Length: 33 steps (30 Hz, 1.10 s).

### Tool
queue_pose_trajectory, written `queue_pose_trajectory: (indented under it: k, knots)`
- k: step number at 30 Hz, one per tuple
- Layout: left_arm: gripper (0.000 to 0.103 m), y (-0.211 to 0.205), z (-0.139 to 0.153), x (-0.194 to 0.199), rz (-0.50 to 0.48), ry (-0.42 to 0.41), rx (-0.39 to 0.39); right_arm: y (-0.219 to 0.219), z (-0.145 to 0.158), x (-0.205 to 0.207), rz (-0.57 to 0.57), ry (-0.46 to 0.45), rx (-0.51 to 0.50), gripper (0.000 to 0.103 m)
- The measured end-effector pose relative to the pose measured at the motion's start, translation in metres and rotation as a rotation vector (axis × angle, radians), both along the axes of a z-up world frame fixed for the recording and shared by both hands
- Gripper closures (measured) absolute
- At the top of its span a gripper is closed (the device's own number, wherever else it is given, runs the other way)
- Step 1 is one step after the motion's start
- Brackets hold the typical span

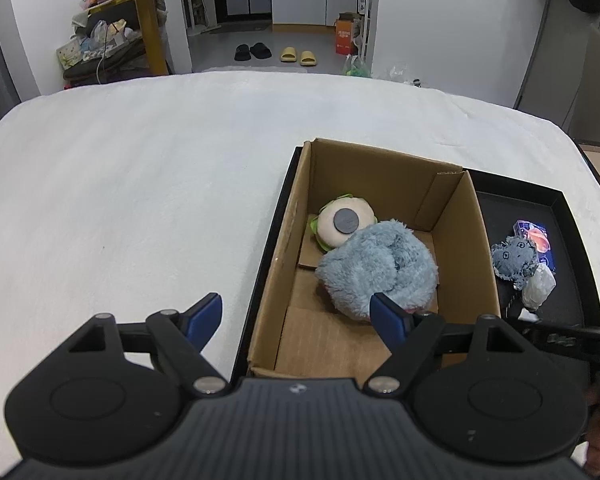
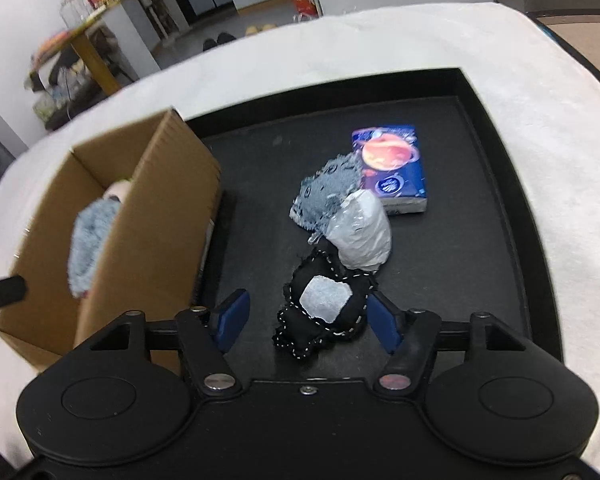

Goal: Organize soft objects
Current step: 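Withdraw the right tool and move it over the black-and-white item, then grasp the black-and-white item with the right tool and lower it into the box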

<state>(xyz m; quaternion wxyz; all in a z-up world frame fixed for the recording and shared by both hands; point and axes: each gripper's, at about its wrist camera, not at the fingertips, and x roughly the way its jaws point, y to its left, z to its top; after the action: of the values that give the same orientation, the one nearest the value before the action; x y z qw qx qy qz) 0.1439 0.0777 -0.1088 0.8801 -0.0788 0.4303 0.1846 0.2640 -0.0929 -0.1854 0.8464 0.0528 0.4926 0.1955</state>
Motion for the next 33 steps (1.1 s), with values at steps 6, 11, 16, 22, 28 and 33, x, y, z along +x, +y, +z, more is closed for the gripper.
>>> queue_pose_trajectory:
  k: [6,11,16,22,28,33]
  knots:
    - [0.023,0.004,0.000,-0.002,-0.041,0.016,-0.032,0.009,-0.006,-0.002,0.037,0.025,-0.067,0.075]
    - [0.023,0.016,0.000,-0.009,-0.057,-0.008,-0.082,0.008,0.009,-0.005,0.031,0.022,-0.087,0.103]
    - [0.023,0.033,-0.006,-0.010,-0.043,0.001,-0.127,0.011,0.026,-0.006,0.028,-0.009,-0.128,0.103]
    - [0.023,0.048,-0.004,-0.012,-0.031,-0.021,-0.170,0.023,0.024,0.005,-0.030,0.053,-0.008,0.071]
    - [0.023,0.052,-0.001,-0.019,-0.022,-0.045,-0.176,0.033,0.016,0.018,-0.073,0.045,0.090,0.052]
    - [0.023,0.054,-0.006,-0.019,-0.016,-0.037,-0.183,0.038,0.005,0.031,-0.058,0.063,0.084,0.044]
